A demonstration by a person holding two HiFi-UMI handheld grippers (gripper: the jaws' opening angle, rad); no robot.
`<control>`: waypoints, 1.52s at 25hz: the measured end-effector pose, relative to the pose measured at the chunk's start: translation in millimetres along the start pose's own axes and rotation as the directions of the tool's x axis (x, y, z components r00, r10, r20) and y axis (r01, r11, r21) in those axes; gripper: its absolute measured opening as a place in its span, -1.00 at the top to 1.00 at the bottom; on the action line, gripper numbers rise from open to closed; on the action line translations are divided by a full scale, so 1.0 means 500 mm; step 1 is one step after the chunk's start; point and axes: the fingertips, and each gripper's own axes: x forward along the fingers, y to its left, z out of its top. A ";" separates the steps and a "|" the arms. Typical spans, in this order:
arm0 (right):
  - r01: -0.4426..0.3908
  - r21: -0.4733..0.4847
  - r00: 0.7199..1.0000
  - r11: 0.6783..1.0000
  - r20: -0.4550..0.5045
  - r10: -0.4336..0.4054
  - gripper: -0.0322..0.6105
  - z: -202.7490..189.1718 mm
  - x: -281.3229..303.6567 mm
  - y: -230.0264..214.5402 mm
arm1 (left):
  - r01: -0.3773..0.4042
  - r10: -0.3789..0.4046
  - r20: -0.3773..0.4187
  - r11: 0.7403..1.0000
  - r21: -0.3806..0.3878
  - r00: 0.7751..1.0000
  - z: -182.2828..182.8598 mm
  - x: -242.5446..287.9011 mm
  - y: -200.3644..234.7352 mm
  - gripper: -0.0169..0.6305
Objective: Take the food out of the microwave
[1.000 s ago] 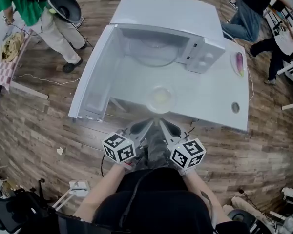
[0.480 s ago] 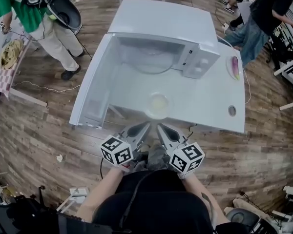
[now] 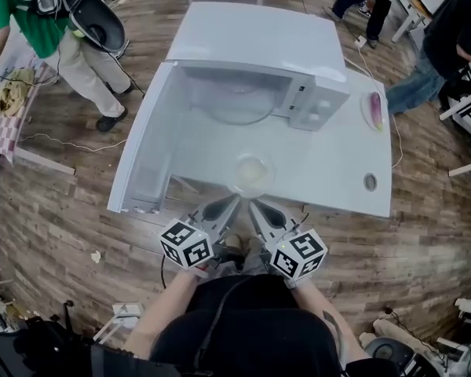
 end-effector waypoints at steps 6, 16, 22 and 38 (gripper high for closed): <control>-0.010 -0.017 1.000 1.000 -0.011 0.010 0.84 0.020 -0.010 -0.005 | -0.008 0.008 0.004 1.000 -0.005 1.000 0.008 0.008 -0.012 0.92; 0.010 -0.007 1.000 1.000 -0.030 -0.010 0.84 0.017 -0.036 -0.014 | 0.000 0.000 0.000 1.000 -0.025 1.000 0.005 0.020 -0.028 0.92; 0.003 0.005 0.999 1.000 -0.047 -0.003 0.84 0.006 -0.035 -0.012 | -0.005 0.004 -0.009 0.999 -0.044 1.000 -0.007 0.019 -0.024 0.92; -0.018 0.009 0.997 1.000 -0.077 0.019 0.84 0.003 -0.028 -0.034 | -0.006 0.003 -0.042 0.998 -0.070 0.999 -0.026 0.043 -0.018 0.92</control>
